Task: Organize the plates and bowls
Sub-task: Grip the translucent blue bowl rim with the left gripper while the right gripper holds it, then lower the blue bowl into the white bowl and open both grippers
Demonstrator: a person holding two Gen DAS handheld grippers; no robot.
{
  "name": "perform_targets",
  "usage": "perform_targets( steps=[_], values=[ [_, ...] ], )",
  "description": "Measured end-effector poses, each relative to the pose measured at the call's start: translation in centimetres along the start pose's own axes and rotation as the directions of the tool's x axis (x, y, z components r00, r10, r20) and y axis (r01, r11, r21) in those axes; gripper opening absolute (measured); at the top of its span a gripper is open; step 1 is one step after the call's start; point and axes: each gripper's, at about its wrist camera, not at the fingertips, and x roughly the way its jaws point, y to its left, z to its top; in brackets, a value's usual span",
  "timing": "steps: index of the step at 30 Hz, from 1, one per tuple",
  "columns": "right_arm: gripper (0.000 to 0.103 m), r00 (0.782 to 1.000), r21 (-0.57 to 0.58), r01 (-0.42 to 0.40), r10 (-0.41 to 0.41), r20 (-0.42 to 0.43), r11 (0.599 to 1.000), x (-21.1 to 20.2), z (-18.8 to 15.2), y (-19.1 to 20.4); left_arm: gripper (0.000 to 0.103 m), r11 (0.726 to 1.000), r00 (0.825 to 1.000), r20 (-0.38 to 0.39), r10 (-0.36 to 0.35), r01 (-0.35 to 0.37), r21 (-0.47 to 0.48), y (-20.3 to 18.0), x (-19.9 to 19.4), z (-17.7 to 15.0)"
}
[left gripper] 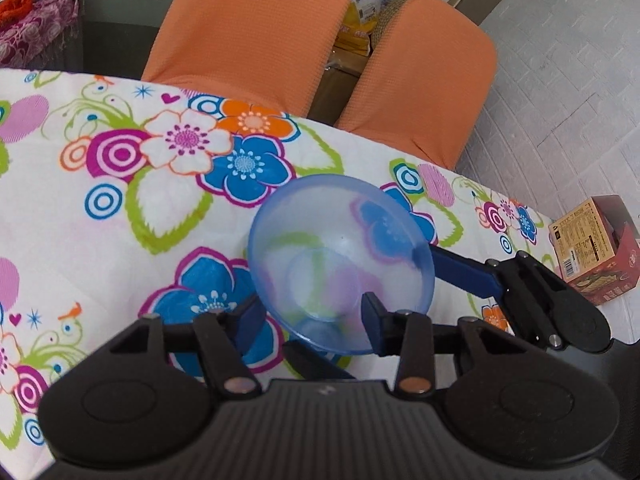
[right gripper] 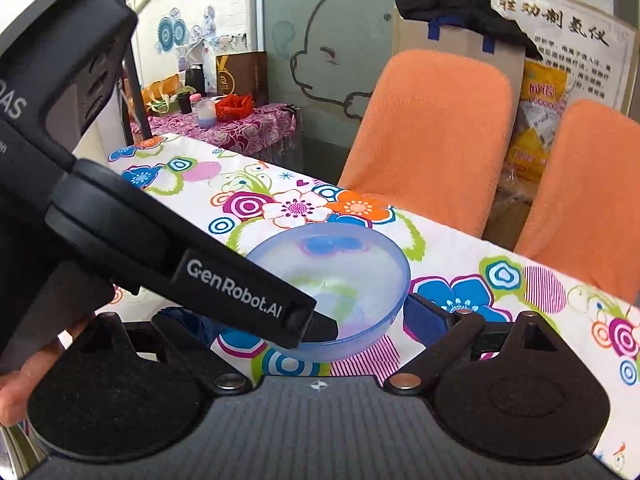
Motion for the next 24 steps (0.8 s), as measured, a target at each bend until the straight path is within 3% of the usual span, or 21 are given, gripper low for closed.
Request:
perform_targets(
  steps=[13,24],
  values=[
    [0.081,0.998,0.000,0.003,-0.003,-0.069,1.000,1.7,-0.6,-0.5,0.040,1.000,1.000,0.004,0.028,-0.028,0.010,-0.2,0.9,0.4],
    [0.084,0.994,-0.106,0.027,-0.016,0.107,0.994,-3.7,-0.1,1.2,0.038,0.999,0.998,0.061,-0.022,0.020,0.038,-1.9,-3.0,0.0]
  ],
)
